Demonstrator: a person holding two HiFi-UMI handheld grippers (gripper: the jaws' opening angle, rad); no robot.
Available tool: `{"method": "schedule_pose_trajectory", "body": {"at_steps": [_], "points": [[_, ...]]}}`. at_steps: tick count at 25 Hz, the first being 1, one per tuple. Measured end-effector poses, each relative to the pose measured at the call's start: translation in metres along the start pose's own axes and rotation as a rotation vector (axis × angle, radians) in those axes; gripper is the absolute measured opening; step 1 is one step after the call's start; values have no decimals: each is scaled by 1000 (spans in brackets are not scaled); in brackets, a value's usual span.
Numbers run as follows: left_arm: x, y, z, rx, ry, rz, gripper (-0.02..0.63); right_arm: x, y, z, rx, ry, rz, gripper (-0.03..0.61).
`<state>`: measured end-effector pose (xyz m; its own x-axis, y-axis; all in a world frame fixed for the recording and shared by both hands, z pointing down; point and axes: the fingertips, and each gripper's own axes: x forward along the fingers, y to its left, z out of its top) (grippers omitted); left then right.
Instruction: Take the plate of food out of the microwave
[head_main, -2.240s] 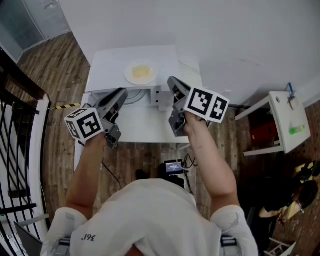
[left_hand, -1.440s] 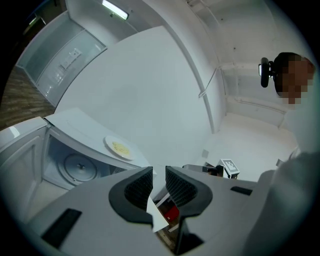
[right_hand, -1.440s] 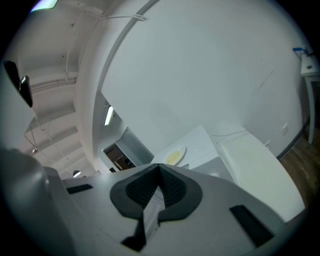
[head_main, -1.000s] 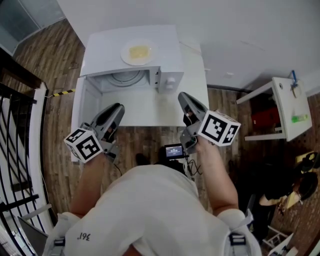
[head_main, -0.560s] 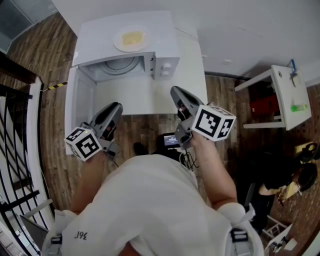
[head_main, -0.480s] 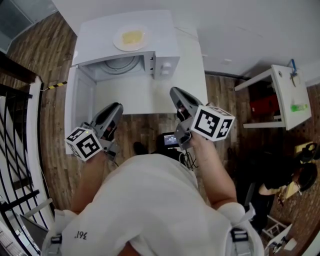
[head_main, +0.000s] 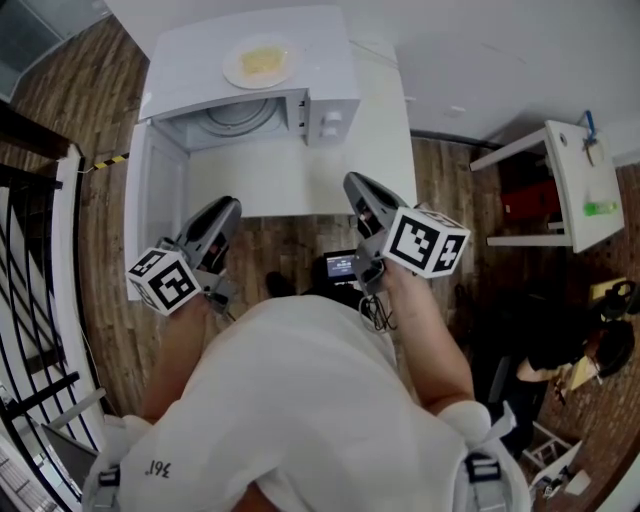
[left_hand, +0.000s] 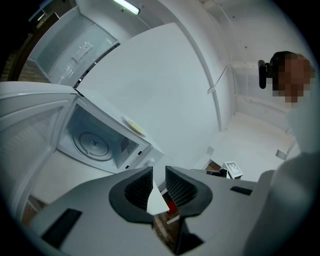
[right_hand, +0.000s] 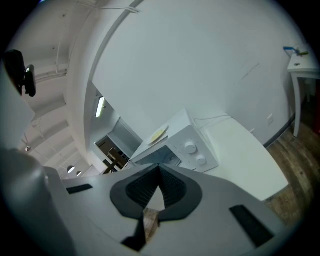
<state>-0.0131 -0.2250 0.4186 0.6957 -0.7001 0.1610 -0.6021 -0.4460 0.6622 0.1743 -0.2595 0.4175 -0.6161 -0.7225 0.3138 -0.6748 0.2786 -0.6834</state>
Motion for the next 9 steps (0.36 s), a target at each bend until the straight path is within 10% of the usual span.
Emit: {"method": "schedule_pose_trajectory", "body": {"at_steps": [9], "points": [[5, 1, -10, -7, 12, -1, 83, -2, -4, 9, -39, -17, -11, 0]]}}
